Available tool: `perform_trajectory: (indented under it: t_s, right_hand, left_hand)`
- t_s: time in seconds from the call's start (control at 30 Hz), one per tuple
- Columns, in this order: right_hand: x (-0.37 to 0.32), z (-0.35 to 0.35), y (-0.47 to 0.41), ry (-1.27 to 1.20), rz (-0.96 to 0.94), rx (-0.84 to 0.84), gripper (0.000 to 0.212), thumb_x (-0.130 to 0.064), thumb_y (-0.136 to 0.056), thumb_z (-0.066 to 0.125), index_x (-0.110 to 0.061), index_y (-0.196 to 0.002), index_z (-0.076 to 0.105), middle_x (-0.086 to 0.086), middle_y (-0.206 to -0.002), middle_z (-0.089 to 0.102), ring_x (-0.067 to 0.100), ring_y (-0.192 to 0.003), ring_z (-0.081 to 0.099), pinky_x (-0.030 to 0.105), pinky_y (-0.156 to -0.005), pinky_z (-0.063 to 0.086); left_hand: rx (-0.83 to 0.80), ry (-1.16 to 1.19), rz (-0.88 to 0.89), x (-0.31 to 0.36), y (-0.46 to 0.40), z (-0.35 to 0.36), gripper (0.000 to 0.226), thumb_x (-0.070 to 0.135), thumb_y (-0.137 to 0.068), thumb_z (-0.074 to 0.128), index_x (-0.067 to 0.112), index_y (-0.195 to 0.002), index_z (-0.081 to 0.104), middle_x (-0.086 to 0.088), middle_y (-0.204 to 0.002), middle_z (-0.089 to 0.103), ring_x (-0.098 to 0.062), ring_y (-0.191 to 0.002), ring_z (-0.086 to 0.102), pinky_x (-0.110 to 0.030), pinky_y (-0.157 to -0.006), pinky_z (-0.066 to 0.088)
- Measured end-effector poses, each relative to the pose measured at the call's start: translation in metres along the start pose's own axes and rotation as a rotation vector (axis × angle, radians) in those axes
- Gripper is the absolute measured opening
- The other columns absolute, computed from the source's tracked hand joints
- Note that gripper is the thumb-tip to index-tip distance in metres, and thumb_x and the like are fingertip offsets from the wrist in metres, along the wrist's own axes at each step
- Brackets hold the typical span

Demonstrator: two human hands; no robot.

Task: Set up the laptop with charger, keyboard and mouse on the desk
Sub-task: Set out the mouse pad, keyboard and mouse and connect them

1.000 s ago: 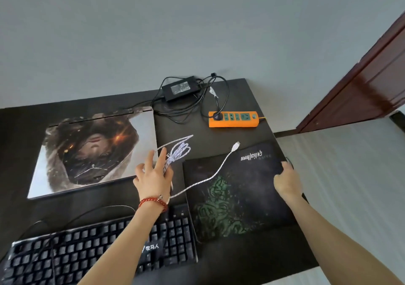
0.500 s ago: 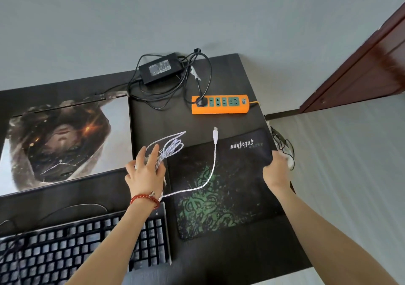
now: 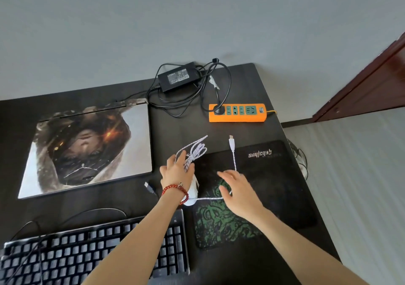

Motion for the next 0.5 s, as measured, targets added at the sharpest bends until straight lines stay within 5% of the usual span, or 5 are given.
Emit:
perform_trajectory:
  t_s: [0.1, 0.3, 0.4, 0.5]
  right_hand:
    - [0.010, 0.002, -0.003, -0.350, 0.395, 0.239, 0.044, -0.014, -0.091, 0.052, -0.005, -0.133, 0.042, 0.016, -0.134, 0.036, 0.029, -0.122, 0.044, 0.034, -0.104, 0.036]
    - [0.040, -0.028, -0.005, -0.183, 0.629, 0.308, 0.045, -0.002, -0.087, 0.053, 0.001, -0.130, 0.041, 0.024, -0.128, 0.047, 0.039, -0.114, 0.050, 0.043, -0.096, 0.041]
    - [0.059, -0.052, 0.003, -0.402, 0.703, 0.428, 0.025, 0.002, -0.090, 0.044, 0.000, -0.111, 0.057, 0.023, -0.101, 0.061, 0.030, -0.076, 0.064, 0.039, -0.070, 0.055]
    - [0.074, -0.073, 0.017, -0.577, 0.722, 0.553, 0.019, 0.000, -0.092, 0.043, -0.007, -0.102, 0.057, 0.011, -0.084, 0.060, 0.015, -0.051, 0.052, 0.024, -0.045, 0.041]
  left_hand:
    - [-0.039, 0.028, 0.009, 0.009, -0.003, 0.005, 0.049, 0.035, -0.090, 0.044, 0.032, -0.137, 0.033, -0.007, -0.145, 0.032, -0.037, -0.121, 0.030, -0.039, -0.100, 0.034]
    - [-0.191, 0.058, 0.058, 0.028, 0.013, 0.031, 0.054, 0.041, -0.089, 0.043, 0.032, -0.140, 0.028, -0.006, -0.144, 0.031, -0.036, -0.124, 0.028, -0.041, -0.097, 0.038]
    - [-0.250, 0.018, 0.048, 0.037, 0.022, 0.043, 0.054, 0.042, -0.088, 0.045, 0.028, -0.138, 0.032, -0.009, -0.141, 0.032, -0.037, -0.124, 0.029, -0.045, -0.095, 0.040]
    - [-0.282, 0.038, 0.083, 0.052, 0.031, 0.053, 0.043, 0.036, -0.089, 0.046, 0.021, -0.129, 0.044, -0.014, -0.131, 0.042, -0.037, -0.119, 0.039, -0.042, -0.095, 0.042]
Point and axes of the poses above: each hand's wrist, its own y-axis away from the middle knuckle, its own z-axis out of the palm, x = y × z, the point moved 4 cm from there along -y, towards the middle knuckle
